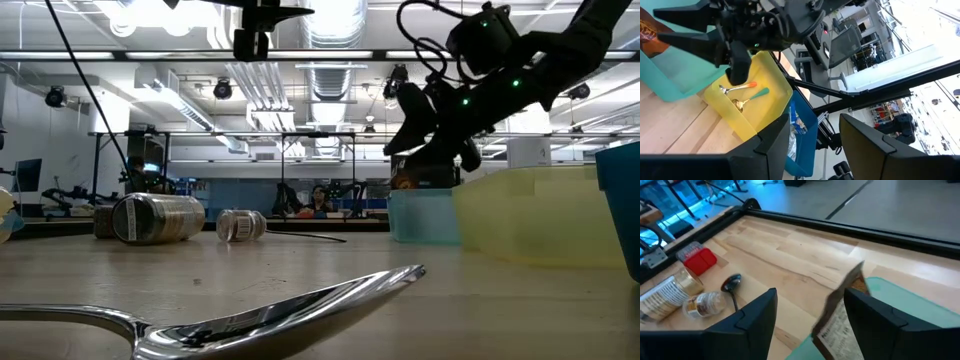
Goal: Pick & Place Food Item
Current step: Put the light blue noodle pack into the blue bin
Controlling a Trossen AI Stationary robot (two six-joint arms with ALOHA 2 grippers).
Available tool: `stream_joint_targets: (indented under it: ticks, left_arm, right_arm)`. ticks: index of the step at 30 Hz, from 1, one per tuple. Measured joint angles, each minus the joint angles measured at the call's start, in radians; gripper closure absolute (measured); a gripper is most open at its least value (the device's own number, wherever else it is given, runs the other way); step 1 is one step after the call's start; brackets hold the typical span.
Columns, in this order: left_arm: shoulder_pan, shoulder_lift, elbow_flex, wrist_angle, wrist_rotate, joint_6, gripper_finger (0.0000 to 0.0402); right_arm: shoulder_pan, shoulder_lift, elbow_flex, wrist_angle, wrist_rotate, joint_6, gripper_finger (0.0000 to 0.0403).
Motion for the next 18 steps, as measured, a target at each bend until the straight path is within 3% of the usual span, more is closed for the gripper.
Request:
stream_joint_targets:
  ticks: [10, 14, 18]
  left_arm:
    - [0.0, 0.0, 0.0, -0.074, 0.0, 0.013, 0.0223]
    - [0.0, -0.001, 0.0, -0.168, 0.0, 0.017, 0.0223]
    - [0.0, -0.026, 0.0, -0.237, -0.001, 0.048, 0.0223]
  right_arm:
    - [0.013, -0.203, 0.01, -0.177, -0.015, -0.053, 0.0175]
    - [0.049, -0.258, 0.094, -0.277, -0.035, -0.167, 0.0175]
    - [0.066, -0.261, 0.231, -0.494, -0.045, -0.242, 0.0175]
